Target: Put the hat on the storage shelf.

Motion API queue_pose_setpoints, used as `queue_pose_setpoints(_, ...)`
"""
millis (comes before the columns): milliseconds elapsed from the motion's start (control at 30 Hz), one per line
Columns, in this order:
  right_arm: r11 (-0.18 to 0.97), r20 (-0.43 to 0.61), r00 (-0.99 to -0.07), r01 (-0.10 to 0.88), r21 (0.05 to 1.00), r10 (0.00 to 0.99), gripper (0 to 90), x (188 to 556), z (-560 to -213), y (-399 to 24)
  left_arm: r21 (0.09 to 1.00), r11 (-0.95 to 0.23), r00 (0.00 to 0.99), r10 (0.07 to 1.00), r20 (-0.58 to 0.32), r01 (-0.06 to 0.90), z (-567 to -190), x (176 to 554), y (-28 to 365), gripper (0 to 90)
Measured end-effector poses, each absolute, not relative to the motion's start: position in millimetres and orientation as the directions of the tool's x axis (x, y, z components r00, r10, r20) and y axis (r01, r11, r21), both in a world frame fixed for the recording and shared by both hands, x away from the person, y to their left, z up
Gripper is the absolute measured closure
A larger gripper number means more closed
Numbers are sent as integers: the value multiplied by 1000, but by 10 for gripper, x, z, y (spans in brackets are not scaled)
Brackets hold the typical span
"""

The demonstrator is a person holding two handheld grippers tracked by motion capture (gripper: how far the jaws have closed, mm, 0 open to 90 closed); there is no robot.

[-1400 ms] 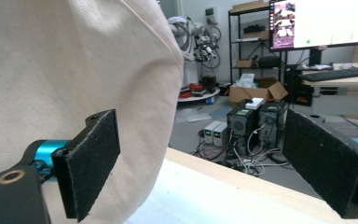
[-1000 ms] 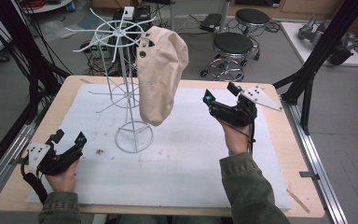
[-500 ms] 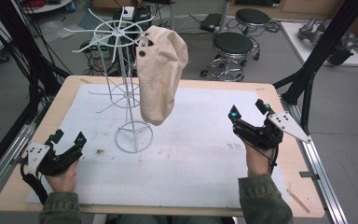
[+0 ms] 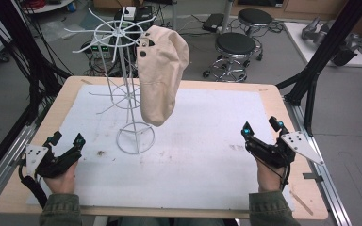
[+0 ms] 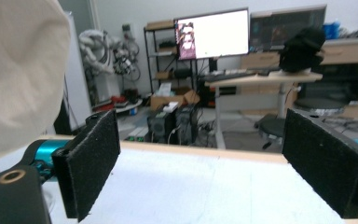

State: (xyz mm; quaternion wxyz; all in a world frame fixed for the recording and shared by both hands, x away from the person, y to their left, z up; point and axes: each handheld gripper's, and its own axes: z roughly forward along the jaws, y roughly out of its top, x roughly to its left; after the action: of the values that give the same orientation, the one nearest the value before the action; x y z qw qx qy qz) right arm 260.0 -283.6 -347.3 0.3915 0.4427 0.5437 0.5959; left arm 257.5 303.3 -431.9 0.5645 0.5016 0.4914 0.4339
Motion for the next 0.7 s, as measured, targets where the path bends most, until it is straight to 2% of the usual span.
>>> queue_pose_setpoints(700, -61, 75, -206, 76, 995, 976, 110, 2561, -3901, -2799, 994, 109, 139, 984, -109, 4, -4321, 2577, 3027, 220)
